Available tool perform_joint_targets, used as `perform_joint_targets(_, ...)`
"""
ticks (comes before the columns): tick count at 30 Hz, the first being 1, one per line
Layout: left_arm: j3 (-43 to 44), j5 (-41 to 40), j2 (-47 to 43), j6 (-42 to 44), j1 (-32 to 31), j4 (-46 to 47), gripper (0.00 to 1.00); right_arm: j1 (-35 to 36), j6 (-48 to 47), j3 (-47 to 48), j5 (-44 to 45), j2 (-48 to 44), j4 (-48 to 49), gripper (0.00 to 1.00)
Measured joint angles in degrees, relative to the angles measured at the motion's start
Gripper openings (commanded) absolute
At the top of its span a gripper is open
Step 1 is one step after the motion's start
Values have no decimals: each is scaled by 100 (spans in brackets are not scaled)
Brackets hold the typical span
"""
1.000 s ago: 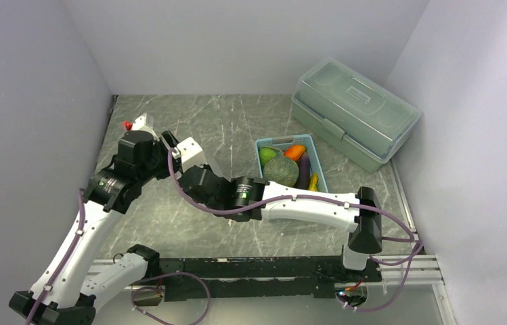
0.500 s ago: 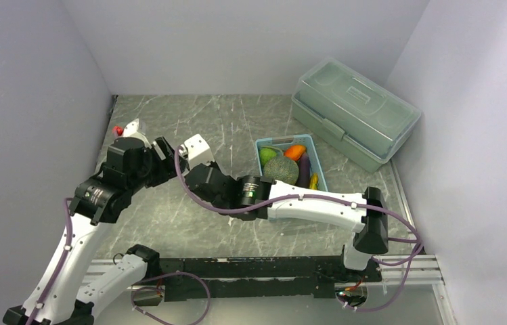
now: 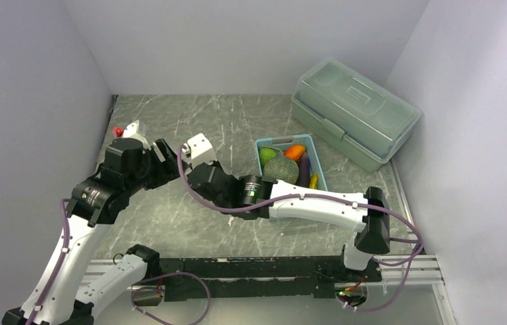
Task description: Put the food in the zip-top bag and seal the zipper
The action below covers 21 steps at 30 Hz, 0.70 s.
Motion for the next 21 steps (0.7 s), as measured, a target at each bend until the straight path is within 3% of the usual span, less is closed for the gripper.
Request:
perform_joint_targets(15,44,184,24,-7,0,-74,77,-127,0,-2,-59,0,149,0)
perform_joint_targets(21,44,232,321,-7,0,122,64,-125,2,-2,-131,0,186,0)
